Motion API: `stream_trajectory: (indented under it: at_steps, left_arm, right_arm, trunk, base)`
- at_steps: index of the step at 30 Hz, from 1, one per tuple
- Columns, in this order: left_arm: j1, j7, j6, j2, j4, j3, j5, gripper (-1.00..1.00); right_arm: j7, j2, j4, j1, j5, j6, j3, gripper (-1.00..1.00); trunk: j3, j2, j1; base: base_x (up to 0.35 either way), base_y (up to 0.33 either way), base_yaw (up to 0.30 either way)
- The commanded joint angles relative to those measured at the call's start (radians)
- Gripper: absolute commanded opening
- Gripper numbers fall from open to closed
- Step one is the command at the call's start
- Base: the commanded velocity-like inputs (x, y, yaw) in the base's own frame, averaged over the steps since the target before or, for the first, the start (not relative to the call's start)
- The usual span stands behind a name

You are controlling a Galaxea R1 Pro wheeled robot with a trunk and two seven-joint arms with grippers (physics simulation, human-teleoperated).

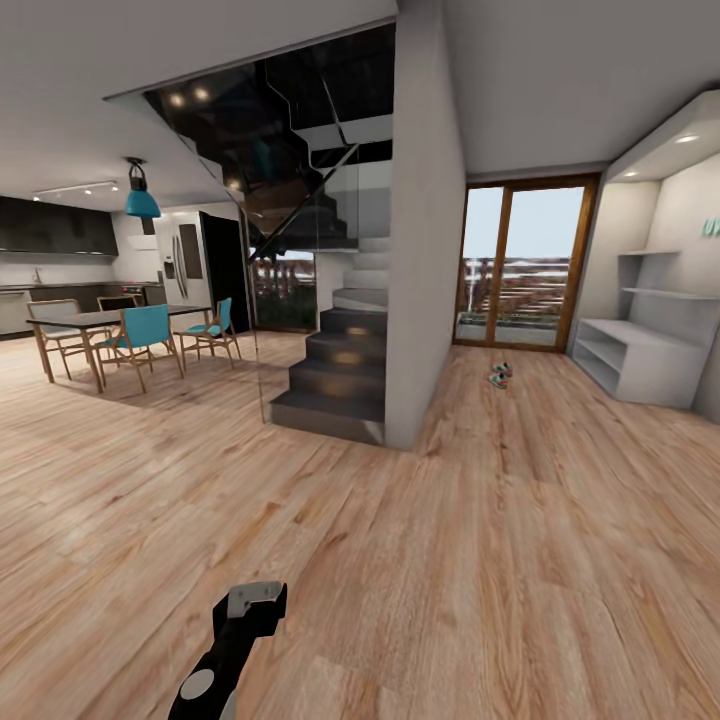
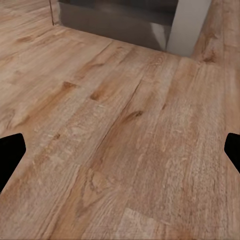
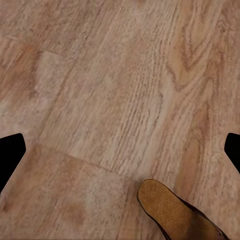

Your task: Pick up the two gym shoes and the two sandals from the corridor floor and place them onto the hallstand (shoe rack) in the corridor, making sure they are on the rack and not on the floor. Arrange them so the two gym shoes are next to each other and the two sandals are next to each other.

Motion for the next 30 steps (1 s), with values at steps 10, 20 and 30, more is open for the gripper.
stream_trajectory:
  at_steps: [10,20,30]
  left_arm:
    - [0.0,0.003,-0.002,0.0,0.0,0.0,0.002,1.0]
    - [0.0,0.003,-0.002,0.0,0.0,0.0,0.002,1.0]
    - [0.0,0.003,-0.002,0.0,0.0,0.0,0.002,1.0]
  right_arm:
    - [0.0,-0.001,-0.001,0.0,0.0,0.001,-0.001,1.0]
    - [0.0,0.0,-0.001,0.0,0.0,0.001,-0.001,1.0]
    - [0.0,0.0,-0.001,0.0,0.0,0.001,-0.001,1.0]
  trunk:
    - [-0.001,0.0,0.0]
    - [-0.001,0.0,0.0]
    - [-0.001,0.0,0.0]
  base:
    - [0.187,0.125,0.0]
    - [0.033,0.022,0.0]
    - [0.002,0.001,0.0]
